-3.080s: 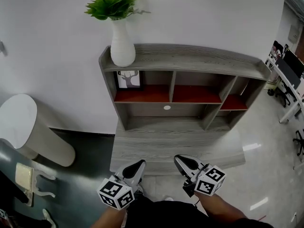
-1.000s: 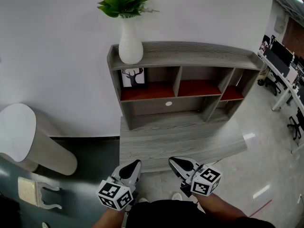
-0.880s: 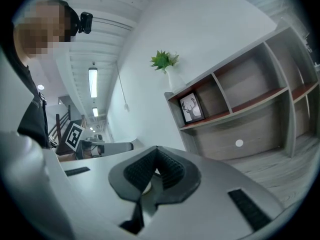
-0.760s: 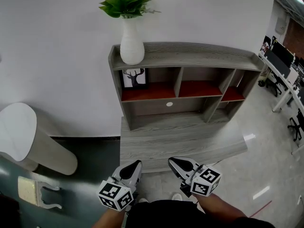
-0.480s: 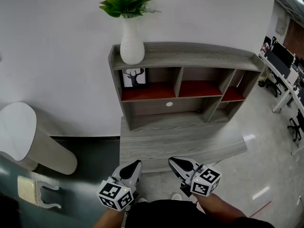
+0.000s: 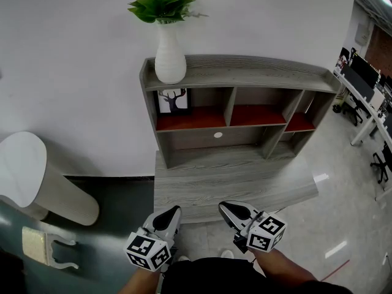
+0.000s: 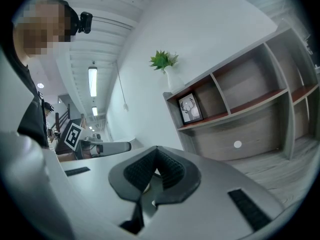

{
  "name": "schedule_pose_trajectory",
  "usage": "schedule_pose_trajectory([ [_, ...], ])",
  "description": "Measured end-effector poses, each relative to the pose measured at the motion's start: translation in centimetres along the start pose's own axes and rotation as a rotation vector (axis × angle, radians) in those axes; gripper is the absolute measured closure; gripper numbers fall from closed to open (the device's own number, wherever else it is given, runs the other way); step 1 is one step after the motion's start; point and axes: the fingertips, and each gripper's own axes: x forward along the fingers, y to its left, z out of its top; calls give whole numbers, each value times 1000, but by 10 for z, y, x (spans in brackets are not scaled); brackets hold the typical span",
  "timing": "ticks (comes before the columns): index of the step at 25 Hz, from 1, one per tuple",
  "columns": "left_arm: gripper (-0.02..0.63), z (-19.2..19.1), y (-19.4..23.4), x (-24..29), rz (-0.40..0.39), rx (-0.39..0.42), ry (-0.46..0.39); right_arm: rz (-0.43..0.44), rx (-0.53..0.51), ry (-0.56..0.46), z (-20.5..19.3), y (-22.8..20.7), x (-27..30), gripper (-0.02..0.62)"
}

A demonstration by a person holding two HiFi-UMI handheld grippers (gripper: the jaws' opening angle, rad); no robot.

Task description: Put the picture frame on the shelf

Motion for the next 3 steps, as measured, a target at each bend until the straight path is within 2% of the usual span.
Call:
schedule_pose_trajectory([
  [3,597,0,1,0,1,-2,-1,-5,0,-1,1,0,0,581],
])
